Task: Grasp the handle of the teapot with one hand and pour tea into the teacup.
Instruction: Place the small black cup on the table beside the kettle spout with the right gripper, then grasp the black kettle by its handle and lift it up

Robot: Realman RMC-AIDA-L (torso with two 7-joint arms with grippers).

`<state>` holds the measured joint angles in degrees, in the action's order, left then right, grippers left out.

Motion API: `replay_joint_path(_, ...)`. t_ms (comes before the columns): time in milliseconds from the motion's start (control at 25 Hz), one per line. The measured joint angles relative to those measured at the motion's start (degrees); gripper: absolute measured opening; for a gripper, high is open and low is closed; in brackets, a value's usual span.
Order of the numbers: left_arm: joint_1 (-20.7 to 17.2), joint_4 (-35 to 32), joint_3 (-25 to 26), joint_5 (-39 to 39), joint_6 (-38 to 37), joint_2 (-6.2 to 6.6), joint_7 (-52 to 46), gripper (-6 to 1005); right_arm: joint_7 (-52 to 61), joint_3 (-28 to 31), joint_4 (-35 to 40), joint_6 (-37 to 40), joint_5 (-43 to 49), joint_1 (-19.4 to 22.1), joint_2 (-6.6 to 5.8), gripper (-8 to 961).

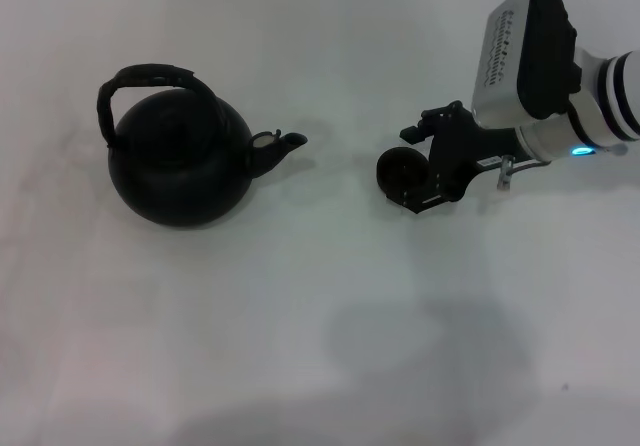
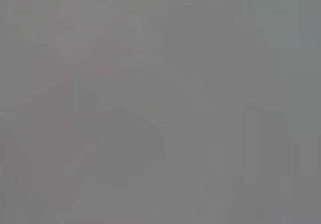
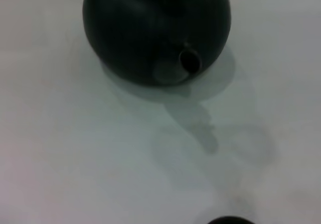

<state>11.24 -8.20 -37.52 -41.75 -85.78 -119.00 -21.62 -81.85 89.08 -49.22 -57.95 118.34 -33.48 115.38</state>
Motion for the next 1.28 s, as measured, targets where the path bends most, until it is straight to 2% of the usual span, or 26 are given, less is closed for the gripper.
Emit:
replay_joint_path(360,-0.27,-0.07,0.00,0.00,0.00,0.00,0.00,529,-0.18,1.48,-0.50,-2.27,-0.32,0.00,-0.36,867)
replay_joint_path(720,-0.58,-0.08,-0.53,0.01,-0.31,0.01,0.00,530,-1.88,10.20,-5.71,-7.98,-1.24,2.37,-0.37,866)
replay_joint_path(1000,-2.48,0.14,-4.15,0.02,-3.84,0.00,-0.69,529,-8.35,16.64,-9.59,-8.52,-10.49,6.85,-0.34,867)
replay_joint_path(1200,-3.18,0.14,-7.94,0.00,-5.15,-0.05,-1.29,530,-17.27,22.99,-7.80,-8.45,-22.58,10.59,-0.40,868)
replay_joint_path(1280,-3.76,0.17,-11.27,0.00,-5.87,-0.07,-1.52,530,-21.66,24.37,-6.43,-8.45,-27.74,12.11,-0.48,867)
